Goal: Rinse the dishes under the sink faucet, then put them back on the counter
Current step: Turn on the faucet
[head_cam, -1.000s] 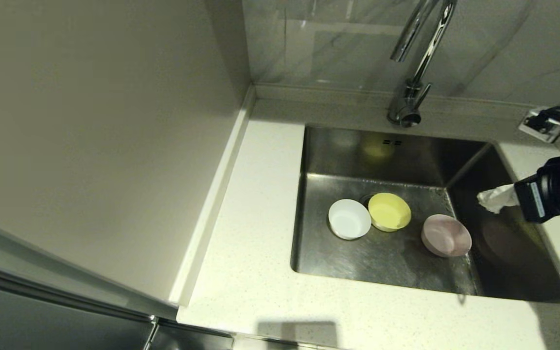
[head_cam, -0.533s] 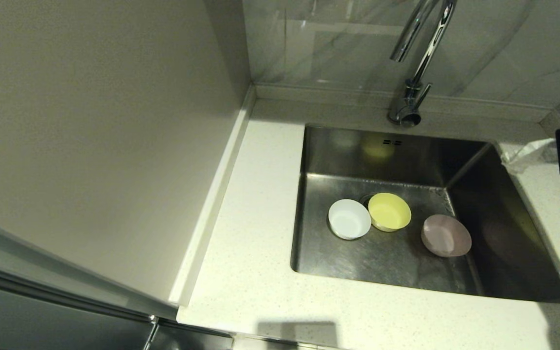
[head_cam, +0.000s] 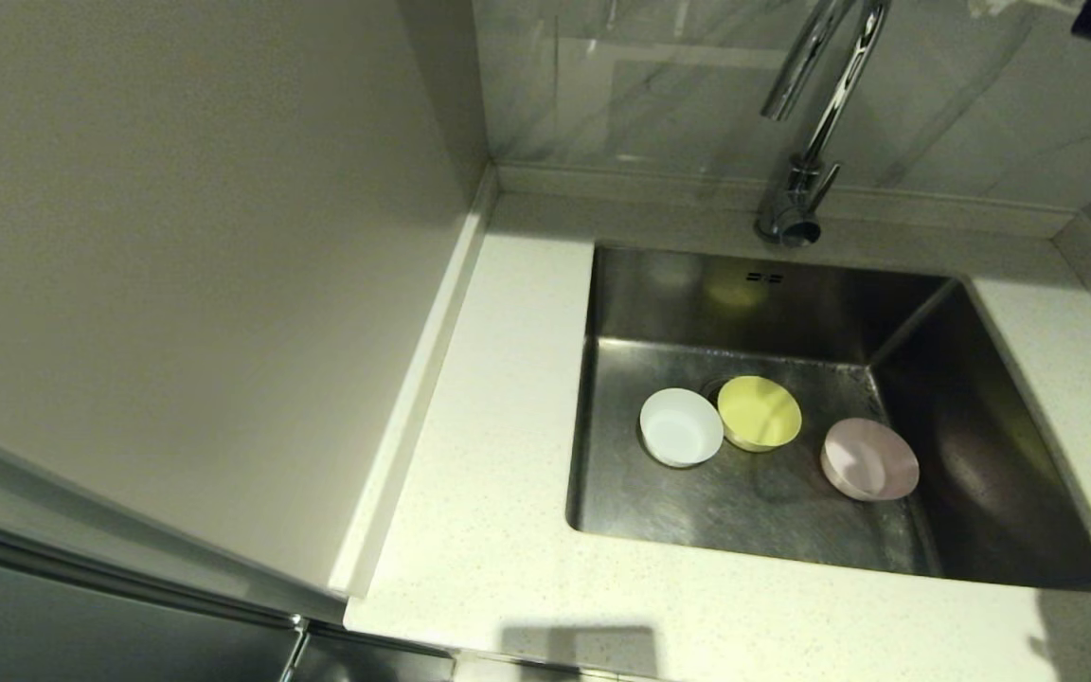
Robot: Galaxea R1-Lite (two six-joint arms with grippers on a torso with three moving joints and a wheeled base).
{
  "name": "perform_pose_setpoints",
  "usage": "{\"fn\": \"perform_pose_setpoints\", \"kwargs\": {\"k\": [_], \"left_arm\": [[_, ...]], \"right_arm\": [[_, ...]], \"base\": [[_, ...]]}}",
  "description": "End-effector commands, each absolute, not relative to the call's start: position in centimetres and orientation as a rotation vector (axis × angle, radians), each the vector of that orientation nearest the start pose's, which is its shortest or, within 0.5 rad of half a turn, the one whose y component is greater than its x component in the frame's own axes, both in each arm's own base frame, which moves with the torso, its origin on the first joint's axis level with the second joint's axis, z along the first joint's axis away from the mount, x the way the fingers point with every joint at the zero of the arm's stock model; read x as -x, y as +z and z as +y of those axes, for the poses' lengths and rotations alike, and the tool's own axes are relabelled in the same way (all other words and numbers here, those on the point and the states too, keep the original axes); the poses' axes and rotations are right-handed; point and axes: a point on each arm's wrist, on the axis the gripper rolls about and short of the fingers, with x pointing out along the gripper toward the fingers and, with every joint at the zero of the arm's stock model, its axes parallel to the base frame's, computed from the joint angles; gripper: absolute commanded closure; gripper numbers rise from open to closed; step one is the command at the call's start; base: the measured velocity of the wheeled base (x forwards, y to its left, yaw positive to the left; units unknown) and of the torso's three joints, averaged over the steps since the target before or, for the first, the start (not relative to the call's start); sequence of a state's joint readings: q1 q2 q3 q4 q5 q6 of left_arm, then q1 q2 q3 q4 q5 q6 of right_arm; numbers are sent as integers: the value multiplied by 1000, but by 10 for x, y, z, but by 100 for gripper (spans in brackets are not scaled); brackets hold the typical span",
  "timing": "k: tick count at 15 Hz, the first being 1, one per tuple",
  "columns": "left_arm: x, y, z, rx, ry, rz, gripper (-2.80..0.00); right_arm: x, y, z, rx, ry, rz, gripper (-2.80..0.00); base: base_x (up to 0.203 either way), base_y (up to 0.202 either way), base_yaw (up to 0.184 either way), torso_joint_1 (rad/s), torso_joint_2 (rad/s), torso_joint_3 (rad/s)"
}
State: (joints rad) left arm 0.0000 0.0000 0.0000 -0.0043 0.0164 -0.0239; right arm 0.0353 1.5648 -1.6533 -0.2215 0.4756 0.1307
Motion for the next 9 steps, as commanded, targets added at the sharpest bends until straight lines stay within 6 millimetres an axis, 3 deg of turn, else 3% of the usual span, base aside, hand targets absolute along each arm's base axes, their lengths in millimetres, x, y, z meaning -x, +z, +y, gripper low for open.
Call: {"fn": "perform_pose_setpoints", "kwargs": {"k": [1, 5, 9], "left_arm": [[23, 76, 0, 25, 17, -6, 0], [23, 76, 0, 25, 17, -6, 0], [23, 76, 0, 25, 17, -6, 0]], "right_arm": [[-267, 437, 31, -52, 614, -396, 0], [-274, 444, 49, -5, 762, -487, 0], [-285, 443, 55, 185, 858, -572, 0]], "base": [[0, 0, 0, 0, 0, 0], [0, 0, 0, 0, 0, 0], [0, 0, 0, 0, 0, 0]]}}
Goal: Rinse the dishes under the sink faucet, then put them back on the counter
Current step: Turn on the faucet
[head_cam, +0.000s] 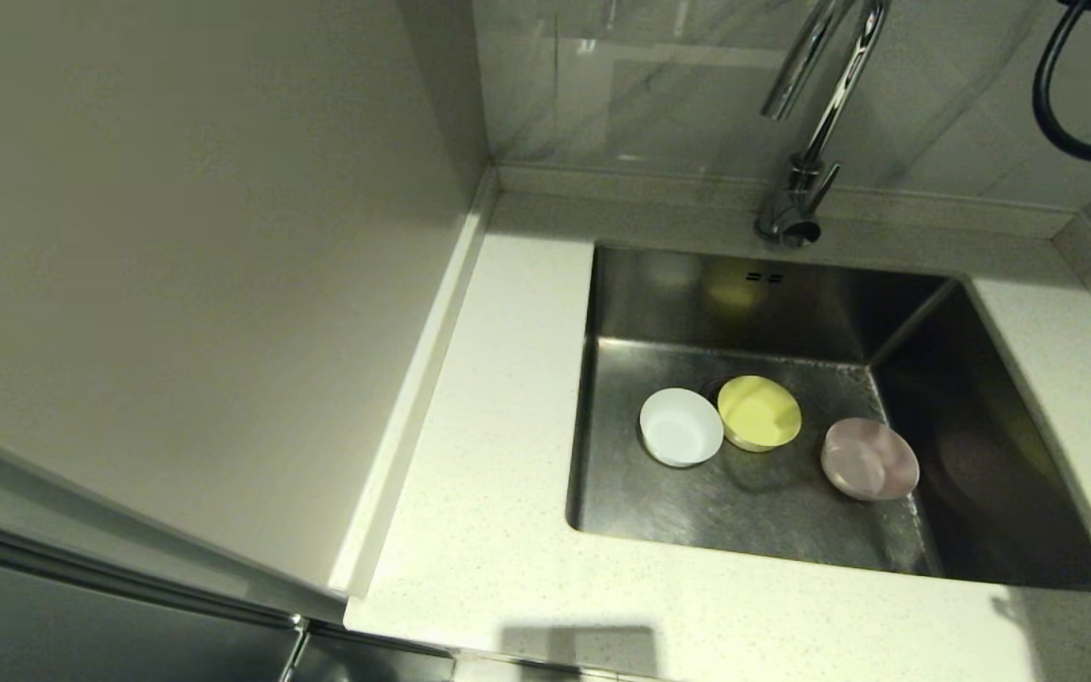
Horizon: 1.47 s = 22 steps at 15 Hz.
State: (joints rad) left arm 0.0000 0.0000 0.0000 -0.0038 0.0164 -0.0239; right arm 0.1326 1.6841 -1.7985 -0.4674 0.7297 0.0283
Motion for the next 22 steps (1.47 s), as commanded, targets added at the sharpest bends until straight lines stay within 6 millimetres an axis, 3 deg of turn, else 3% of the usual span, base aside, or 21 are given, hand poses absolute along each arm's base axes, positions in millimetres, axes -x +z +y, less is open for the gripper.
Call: {"fn": "perform_pose_setpoints", "kwargs": {"k": [1, 5, 10, 14, 17, 22], "left_arm": [[23, 76, 0, 25, 17, -6, 0], [23, 76, 0, 25, 17, -6, 0], [23, 76, 0, 25, 17, -6, 0], [23, 76, 0, 25, 17, -6, 0], [23, 76, 0, 25, 17, -6, 0], [23, 76, 0, 25, 17, -6, 0]], "right_arm": [[-287, 444, 60, 224, 865, -599, 0], [-294, 438, 77, 292, 833, -627, 0], [-283, 438, 89, 123, 780, -308, 0], [-255, 440, 135, -77, 570, -193, 0], [-241, 450, 159, -153, 517, -292, 0], [-267, 435, 178, -74, 492, -338, 0]], "base": [[0, 0, 0, 0, 0, 0], [0, 0, 0, 0, 0, 0], [0, 0, 0, 0, 0, 0], [0, 0, 0, 0, 0, 0], [0, 0, 0, 0, 0, 0], [0, 0, 0, 0, 0, 0]]}}
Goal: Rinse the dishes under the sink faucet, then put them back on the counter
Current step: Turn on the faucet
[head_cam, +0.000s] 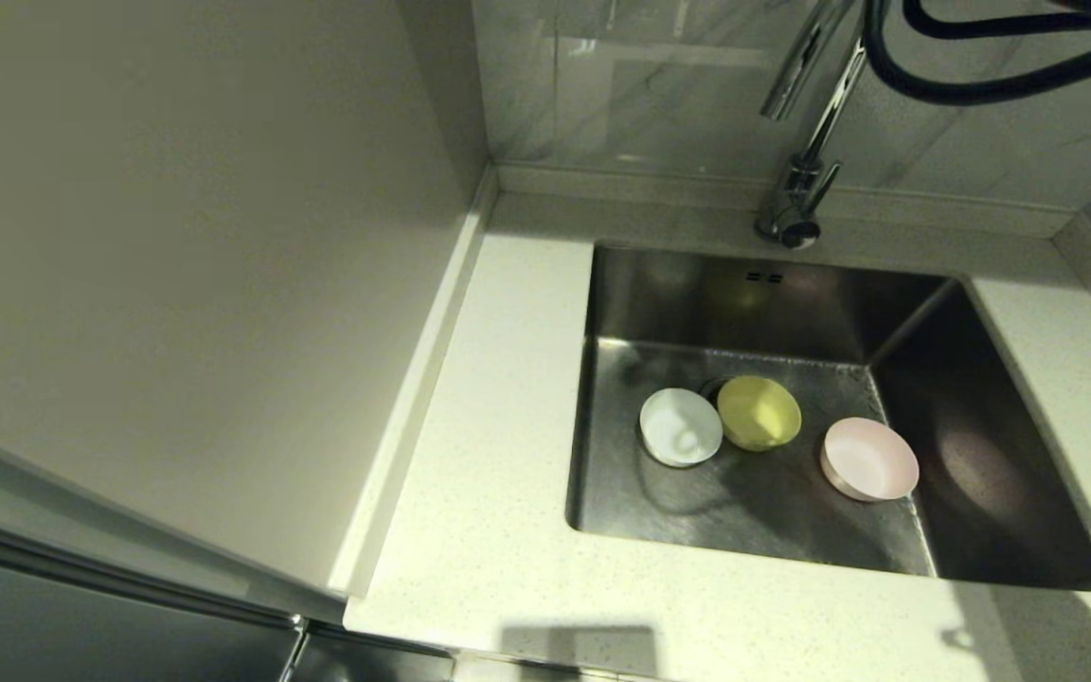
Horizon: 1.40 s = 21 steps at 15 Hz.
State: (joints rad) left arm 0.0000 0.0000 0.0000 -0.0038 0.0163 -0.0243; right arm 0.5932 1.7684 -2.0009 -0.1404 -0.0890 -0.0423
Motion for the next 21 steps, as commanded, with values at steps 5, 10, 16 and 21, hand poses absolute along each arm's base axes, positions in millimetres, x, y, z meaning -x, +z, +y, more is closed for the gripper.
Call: {"fn": "perform_pose_setpoints", "kwargs": {"k": [5, 10, 16, 21], "left_arm": [[23, 76, 0, 25, 17, -6, 0], [23, 76, 0, 25, 17, -6, 0], [23, 76, 0, 25, 17, -6, 0], [23, 76, 0, 25, 17, -6, 0]], "right_arm": [[-278, 422, 190, -171, 414, -264, 0], [-267, 405, 188, -376, 344, 26, 0], [-279, 409, 196, -381, 390, -106, 0], [-305, 399, 204, -270, 363, -216, 0]], "base": [[0, 0, 0, 0, 0, 0], [0, 0, 0, 0, 0, 0], [0, 0, 0, 0, 0, 0], [0, 0, 0, 0, 0, 0]]}}
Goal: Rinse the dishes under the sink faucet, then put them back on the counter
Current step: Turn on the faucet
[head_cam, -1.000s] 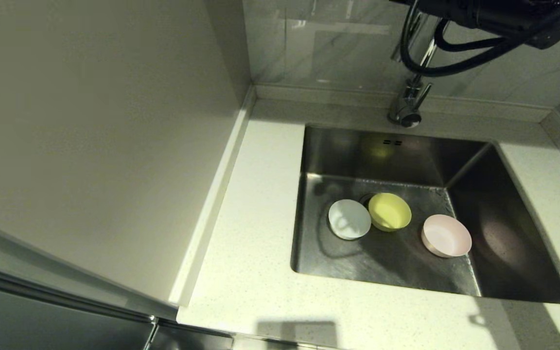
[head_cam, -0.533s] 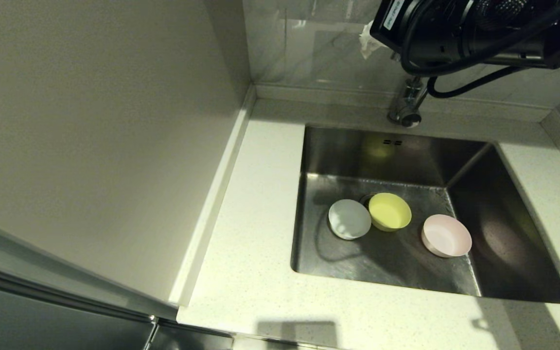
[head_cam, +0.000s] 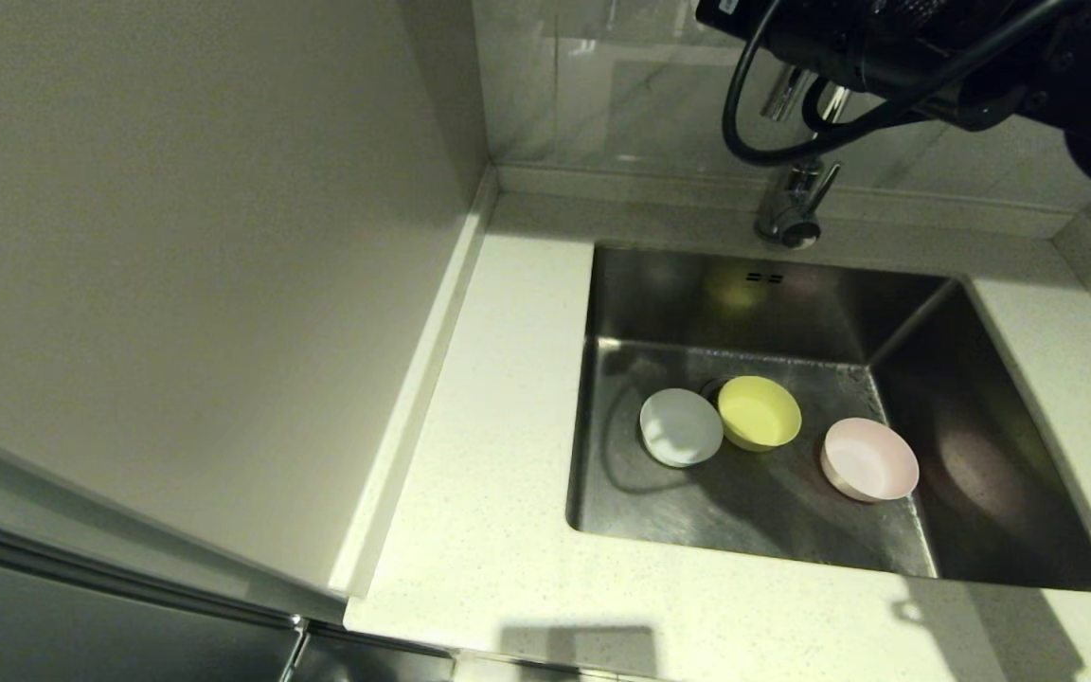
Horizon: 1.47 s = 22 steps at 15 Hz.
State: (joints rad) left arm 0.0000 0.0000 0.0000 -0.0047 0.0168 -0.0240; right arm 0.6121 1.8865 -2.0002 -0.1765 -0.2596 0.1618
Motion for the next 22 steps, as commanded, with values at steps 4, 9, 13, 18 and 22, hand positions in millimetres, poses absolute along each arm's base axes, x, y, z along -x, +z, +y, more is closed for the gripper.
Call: {"fn": "perform_pose_setpoints", "kwargs": {"k": [4, 9, 13, 18, 22], "left_arm": [[23, 76, 0, 25, 17, -6, 0], [23, 76, 0, 25, 17, -6, 0], [23, 76, 0, 25, 17, -6, 0], [23, 76, 0, 25, 17, -6, 0], [23, 76, 0, 25, 17, -6, 0]], "right_arm": [[-325, 388, 204, -234, 328, -238, 0], [-349, 378, 186, -184, 245, -245, 0], [-366, 374, 169, -164, 178, -295, 0], [-380, 379, 125, -77, 35, -334, 0], [-380, 388, 92, -49, -45, -359, 0]], "base": [[0, 0, 0, 0, 0, 0], [0, 0, 0, 0, 0, 0], [0, 0, 0, 0, 0, 0], [0, 0, 0, 0, 0, 0], [0, 0, 0, 0, 0, 0]]}}
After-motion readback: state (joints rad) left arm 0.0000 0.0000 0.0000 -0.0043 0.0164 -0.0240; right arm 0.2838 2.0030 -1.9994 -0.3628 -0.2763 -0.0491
